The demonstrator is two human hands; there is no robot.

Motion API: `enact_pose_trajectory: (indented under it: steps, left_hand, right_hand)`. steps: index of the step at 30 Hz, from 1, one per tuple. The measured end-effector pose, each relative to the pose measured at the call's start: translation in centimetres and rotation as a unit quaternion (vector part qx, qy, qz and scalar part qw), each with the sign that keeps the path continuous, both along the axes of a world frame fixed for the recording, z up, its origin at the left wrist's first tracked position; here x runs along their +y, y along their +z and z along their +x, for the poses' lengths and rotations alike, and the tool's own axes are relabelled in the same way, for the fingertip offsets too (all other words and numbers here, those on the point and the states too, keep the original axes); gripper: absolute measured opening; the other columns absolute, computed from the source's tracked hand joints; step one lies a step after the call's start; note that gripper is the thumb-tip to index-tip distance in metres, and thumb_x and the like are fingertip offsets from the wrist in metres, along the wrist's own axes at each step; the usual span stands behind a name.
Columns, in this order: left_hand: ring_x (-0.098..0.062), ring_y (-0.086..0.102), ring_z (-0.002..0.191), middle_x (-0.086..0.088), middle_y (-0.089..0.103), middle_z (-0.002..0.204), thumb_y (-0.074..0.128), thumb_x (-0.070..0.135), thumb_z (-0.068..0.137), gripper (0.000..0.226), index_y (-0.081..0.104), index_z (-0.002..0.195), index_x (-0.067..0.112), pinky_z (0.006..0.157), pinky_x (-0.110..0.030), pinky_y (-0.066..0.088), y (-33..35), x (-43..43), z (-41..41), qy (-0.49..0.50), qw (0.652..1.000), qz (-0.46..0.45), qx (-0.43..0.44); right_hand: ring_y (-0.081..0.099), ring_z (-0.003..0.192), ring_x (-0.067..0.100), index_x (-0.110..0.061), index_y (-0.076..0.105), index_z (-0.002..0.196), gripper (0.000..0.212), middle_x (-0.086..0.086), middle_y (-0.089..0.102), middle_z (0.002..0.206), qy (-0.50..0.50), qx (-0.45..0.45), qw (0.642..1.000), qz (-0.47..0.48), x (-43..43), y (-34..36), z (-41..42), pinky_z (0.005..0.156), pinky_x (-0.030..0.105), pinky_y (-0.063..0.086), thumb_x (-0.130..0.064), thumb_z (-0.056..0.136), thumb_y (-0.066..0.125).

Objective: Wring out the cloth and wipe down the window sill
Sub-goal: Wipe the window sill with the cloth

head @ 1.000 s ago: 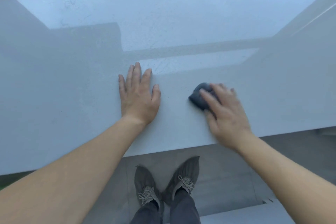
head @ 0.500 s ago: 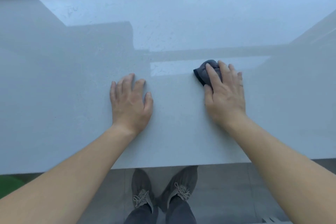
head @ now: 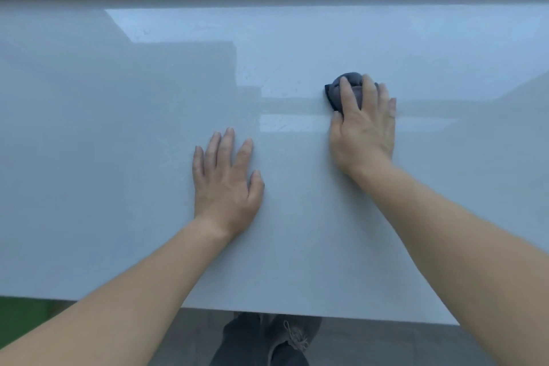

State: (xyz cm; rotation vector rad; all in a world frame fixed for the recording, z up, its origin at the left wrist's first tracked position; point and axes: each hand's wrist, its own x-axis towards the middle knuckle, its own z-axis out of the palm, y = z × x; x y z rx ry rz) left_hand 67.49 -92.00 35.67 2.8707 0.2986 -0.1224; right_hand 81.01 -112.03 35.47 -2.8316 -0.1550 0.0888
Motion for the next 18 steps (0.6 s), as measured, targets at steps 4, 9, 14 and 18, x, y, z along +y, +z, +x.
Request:
enact_pose_trajectory:
  steps: [4,9,14,18]
  left_hand:
    - [-0.034,0.033,0.138,-0.016,0.041,0.144,0.038,0.036,0.089,0.05,0.052,0.13,0.013,0.12,-0.054,0.005,0.6,0.2,2.5,0.015,0.999,-0.013,-0.033]
    - [-0.028,0.018,0.15,-0.014,0.028,0.159,0.042,0.032,0.092,0.054,0.044,0.142,0.011,0.123,-0.046,-0.001,0.7,1.8,8.8,-0.024,0.998,-0.028,-0.053]
    - [-0.022,0.001,0.153,-0.008,0.009,0.166,0.039,0.034,0.098,0.059,0.027,0.153,0.016,0.123,-0.044,-0.006,-0.1,3.7,16.2,-0.027,0.999,-0.029,-0.034]
    - [-0.022,-0.004,0.153,-0.007,0.004,0.167,0.035,0.035,0.098,0.061,0.021,0.155,0.018,0.122,-0.045,-0.007,-0.5,3.6,19.6,-0.033,0.999,-0.024,-0.007]
  right_hand:
    - [0.02,0.148,0.036,-0.028,0.036,0.152,0.059,0.006,0.026,0.161,0.225,-0.016,0.974,0.01,1.9,-0.4,-3.6,0.123,0.053,0.01,-0.024,0.094,0.049]
    - [0.019,0.148,0.036,-0.029,0.033,0.153,0.058,0.006,0.024,0.162,0.125,-0.017,0.992,-0.025,-0.4,-0.5,5.1,0.122,0.052,0.007,-0.026,0.096,0.045]
    - [0.009,0.15,0.033,-0.029,0.024,0.155,0.059,0.004,0.013,0.164,0.024,-0.01,1.0,0.0,3.1,-0.2,8.3,0.123,0.051,0.003,-0.028,0.098,0.04]
    - [0.017,0.149,0.032,-0.031,0.032,0.153,0.057,0.003,0.023,0.162,0.252,0.011,0.968,-0.009,3.3,-0.2,6.6,0.123,0.052,0.009,-0.033,0.096,0.036]
